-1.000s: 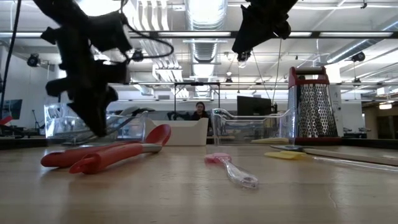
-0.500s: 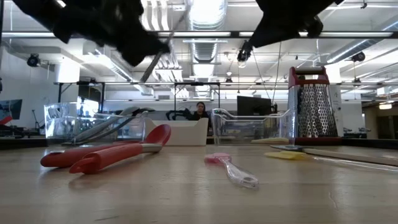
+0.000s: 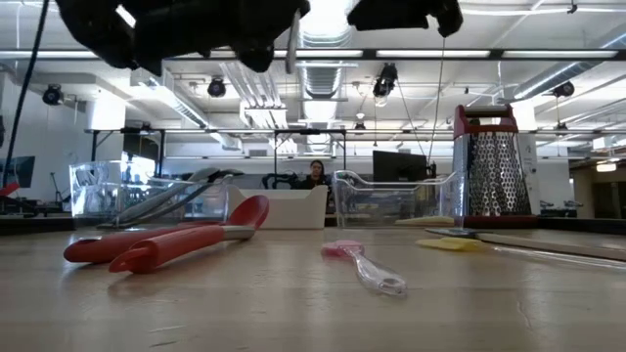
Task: Pick & Place Kitchen Items
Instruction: Put the silver knife into the right transparent bin
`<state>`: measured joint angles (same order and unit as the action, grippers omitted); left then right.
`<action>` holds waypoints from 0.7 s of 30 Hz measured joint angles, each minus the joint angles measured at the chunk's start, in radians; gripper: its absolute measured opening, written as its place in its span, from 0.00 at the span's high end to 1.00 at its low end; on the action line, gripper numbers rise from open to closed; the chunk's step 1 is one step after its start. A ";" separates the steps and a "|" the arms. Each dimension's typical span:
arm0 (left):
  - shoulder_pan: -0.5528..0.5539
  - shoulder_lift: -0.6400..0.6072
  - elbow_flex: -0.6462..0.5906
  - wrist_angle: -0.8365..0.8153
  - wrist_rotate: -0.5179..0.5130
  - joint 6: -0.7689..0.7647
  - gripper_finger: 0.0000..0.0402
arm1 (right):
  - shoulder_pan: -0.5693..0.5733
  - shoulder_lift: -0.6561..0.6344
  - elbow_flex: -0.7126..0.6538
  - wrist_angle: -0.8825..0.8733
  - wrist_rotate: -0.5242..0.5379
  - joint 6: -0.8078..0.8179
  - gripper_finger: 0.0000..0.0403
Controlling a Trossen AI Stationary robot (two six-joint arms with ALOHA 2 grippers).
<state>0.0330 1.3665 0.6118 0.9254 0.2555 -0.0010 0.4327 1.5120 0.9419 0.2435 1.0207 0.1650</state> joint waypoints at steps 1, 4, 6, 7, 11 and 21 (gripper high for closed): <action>0.000 0.015 0.018 0.001 0.010 0.000 0.89 | -0.004 0.000 0.005 0.000 -0.024 0.000 0.78; 0.000 0.053 0.070 0.003 0.029 0.010 0.89 | -0.006 0.000 0.019 0.001 -0.072 0.000 0.74; 0.002 0.072 0.092 0.001 0.045 0.018 0.89 | -0.005 0.000 0.031 0.000 -0.086 0.000 0.72; 0.004 0.081 0.103 0.001 0.045 0.020 0.89 | -0.004 0.000 0.037 0.002 -0.088 0.000 0.70; 0.006 0.111 0.148 0.003 0.068 0.029 0.89 | -0.004 0.000 0.051 0.002 -0.107 0.000 0.65; 0.011 0.184 0.240 0.002 0.134 0.046 0.89 | -0.017 0.000 0.067 0.002 -0.165 0.011 0.57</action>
<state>0.0445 1.5509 0.8520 0.9271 0.3894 0.0448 0.4156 1.5124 1.0084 0.2451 0.8555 0.1764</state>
